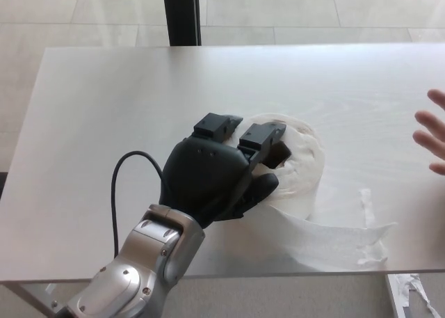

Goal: A toilet paper roll is kept in the middle of the desk infront of the robot. The robot places its left hand on the top of the toilet paper roll to hold it still and uses its right hand to tear off a piece of toilet paper from it and hands the paper to a person

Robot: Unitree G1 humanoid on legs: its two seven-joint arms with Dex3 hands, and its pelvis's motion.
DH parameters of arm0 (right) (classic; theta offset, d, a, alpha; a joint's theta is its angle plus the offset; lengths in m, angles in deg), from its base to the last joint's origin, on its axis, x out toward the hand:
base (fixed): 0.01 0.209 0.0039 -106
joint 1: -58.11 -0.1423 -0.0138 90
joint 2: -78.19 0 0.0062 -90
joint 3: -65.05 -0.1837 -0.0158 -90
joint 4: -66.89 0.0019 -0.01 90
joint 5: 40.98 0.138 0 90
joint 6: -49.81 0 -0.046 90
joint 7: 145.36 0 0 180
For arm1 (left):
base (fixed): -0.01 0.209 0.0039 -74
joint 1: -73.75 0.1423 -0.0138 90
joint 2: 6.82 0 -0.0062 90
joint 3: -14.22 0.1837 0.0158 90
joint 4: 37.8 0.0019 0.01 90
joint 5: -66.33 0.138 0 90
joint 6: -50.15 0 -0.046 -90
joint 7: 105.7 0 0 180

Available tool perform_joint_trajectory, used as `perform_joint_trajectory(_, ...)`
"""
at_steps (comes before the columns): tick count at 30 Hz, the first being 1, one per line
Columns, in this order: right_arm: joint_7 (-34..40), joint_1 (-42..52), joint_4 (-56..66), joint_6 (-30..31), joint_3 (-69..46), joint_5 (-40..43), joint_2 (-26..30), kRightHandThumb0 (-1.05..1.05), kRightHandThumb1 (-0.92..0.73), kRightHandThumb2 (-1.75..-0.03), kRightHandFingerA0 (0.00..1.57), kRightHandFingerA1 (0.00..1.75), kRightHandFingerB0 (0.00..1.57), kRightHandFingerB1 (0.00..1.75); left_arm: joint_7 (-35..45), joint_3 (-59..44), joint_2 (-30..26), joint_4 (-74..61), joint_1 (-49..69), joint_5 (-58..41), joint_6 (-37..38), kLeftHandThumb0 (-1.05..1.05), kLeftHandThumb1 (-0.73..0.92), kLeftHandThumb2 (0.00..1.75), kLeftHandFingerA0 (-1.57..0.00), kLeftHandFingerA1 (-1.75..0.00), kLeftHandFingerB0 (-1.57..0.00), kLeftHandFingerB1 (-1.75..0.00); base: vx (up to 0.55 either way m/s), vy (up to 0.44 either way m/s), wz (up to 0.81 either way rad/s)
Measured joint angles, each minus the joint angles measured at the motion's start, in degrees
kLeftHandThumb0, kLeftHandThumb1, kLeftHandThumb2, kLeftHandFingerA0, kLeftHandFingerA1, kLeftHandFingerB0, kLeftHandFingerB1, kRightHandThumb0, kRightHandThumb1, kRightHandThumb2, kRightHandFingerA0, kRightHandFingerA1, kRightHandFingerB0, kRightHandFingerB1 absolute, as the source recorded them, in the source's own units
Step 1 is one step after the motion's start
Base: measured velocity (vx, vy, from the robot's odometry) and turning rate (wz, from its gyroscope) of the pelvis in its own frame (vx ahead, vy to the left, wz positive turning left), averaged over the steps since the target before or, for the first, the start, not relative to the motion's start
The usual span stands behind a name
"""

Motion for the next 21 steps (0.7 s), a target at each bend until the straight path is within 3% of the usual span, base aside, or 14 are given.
perform_joint_trajectory(4, 0.47, -0.93, -3.07, -0.92, 1.52, -0.97, 0.1, -0.17, -0.62, -1.01, 0.87, 1.56, 0.83, 1.3, 0.0, -0.18, 0.0, -0.15, 0.42, -0.01, 0.04, -0.62, 0.88, 0.66, -0.33, -0.45, -0.4, -0.42, 0.0, 0.0, 0.0)
perform_joint_trajectory(5, 0.68, -1.17, -3.6, -0.99, 1.9, -1.25, 0.17, -0.11, -0.69, -0.88, 0.81, 1.63, 0.72, 1.42, 0.0, -0.19, 0.0, -0.17, 0.46, -0.01, 0.08, -0.63, 0.87, 0.66, -0.33, -0.45, -0.4, -0.42, 0.0, 0.0, 0.0)
perform_joint_trajectory(6, 0.93, -1.48, -4.19, -1.02, 2.33, -1.61, 0.22, -0.1, -0.77, -0.71, 0.81, 1.62, 0.67, 1.39, 0.0, -0.25, 0.0, -0.18, 0.52, -0.01, 0.16, -0.62, 0.87, 0.66, -0.33, -0.45, -0.4, -0.42, 0.0, 0.0, 0.0)
perform_joint_trajectory(8, 1.52, -2.2, -5.27, -1.04, 3.14, -2.25, 0.3, -0.14, -0.77, -0.74, 0.74, 1.63, 0.67, 1.36, 0.0, -0.45, 0.0, -0.18, 0.66, -0.03, 0.31, -0.62, 0.87, 0.66, -0.32, -0.45, -0.4, -0.42, 0.0, 0.0, 0.0)
perform_joint_trajectory(11, 2.78, -3.85, -6.71, -1.02, 4.54, -3.57, 0.37, -0.2, -0.73, -0.84, 0.83, 1.61, 0.73, 1.36, 0.0, -0.71, 0.04, -0.18, 0.81, -0.04, 0.35, -0.61, 0.87, 0.66, -0.32, -0.45, -0.4, -0.42, 0.0, 0.0, 0.0)
perform_joint_trajectory(12, 3.32, -4.51, -7.02, -1.02, 4.95, -3.98, 0.37, -0.21, -0.72, -0.87, 0.84, 1.58, 0.76, 1.25, 0.0, -0.78, 0.07, -0.2, 0.83, -0.05, 0.36, -0.62, 0.88, 0.66, -0.32, -0.44, -0.4, -0.41, 0.0, 0.0, 0.0)
perform_joint_trajectory(13, 3.85, -5.1, -7.14, -1.02, 5.34, -4.38, 0.37, -0.24, -0.79, -0.64, 0.76, 1.27, 0.63, 0.68, 0.0, -0.81, 0.09, -0.21, 0.85, -0.05, 0.36, -0.62, 0.88, 0.66, -0.33, -0.45, -0.4, -0.42, 0.0, 0.0, 0.0)
perform_joint_trajectory(14, 4.48, -5.66, -7.22, -1.04, 5.74, -4.87, 0.39, -0.24, -0.79, -0.64, 0.76, 1.27, 0.63, 0.68, 0.0, -0.84, 0.1, -0.2, 0.86, -0.06, 0.38, -0.62, 0.88, 0.66, -0.33, -0.45, -0.4, -0.42, 0.0, 0.0, 0.0)
perform_joint_trajectory(15, 5.03, -6.09, -7.28, -1.06, 6.06, -5.24, 0.42, -0.26, -0.74, -0.62, 0.63, 0.84, 0.44, 0.39, 0.0, -0.86, 0.11, -0.2, 0.88, -0.08, 0.41, -0.62, 0.88, 0.66, -0.33, -0.46, -0.41, -0.42, 0.0, 0.0, 0.0)
perform_joint_trajectory(16, 5.63, -6.56, -7.39, -1.09, 6.46, -5.64, 0.43, -0.31, -0.7, -0.61, 0.54, 0.7, 0.34, 0.36, 0.0, -0.89, 0.12, -0.19, 0.89, -0.09, 0.43, -0.67, 0.74, 1.08, -0.3, -0.57, -0.36, -0.55, 0.0, 0.0, 0.0)
perform_joint_trajectory(18, 7.32, -7.58, -7.49, -1.1, 8.19, -7.09, 0.69, -0.46, -0.72, -0.63, 0.12, 0.49, 0.15, 0.31, -0.02, -0.95, 0.11, -0.12, 0.93, -0.11, 0.54, -0.68, 0.75, 1.09, -0.31, -0.58, -0.34, -0.55, 0.0, 0.0, 0.0)
perform_joint_trajectory(19, 8.15, -7.91, -7.47, -1.0, 9.21, -7.87, 0.88, -0.54, -0.7, -0.64, 0.02, 0.23, 0.07, 0.3, -0.02, -0.96, 0.11, -0.07, 0.93, -0.1, 0.71, -0.62, 0.9, 0.66, -0.35, -0.47, -0.4, -0.43, 0.0, 0.0, 0.0)
perform_joint_trajectory(20, 8.8, -8.09, -7.44, -0.86, 9.99, -8.47, 1.04, -0.54, -0.7, -0.64, 0.02, 0.23, 0.07, 0.3, -0.02, -0.96, 0.11, -0.02, 0.94, -0.1, 0.83, -0.62, 0.9, 0.66, -0.35, -0.47, -0.4, -0.43, 0.0, 0.0, 0.0)
perform_joint_trajectory(21, 9.6, -8.23, -7.37, -0.58, 10.97, -9.36, 1.19, -0.93, -0.6, -0.87, 0.0, 0.03, 0.03, 0.11, -0.02, -0.97, 0.11, 0.02, 0.94, -0.09, 0.94, -0.64, 0.73, 1.07, -0.32, -0.58, -0.34, -0.55, 0.0, 0.0, 0.0)
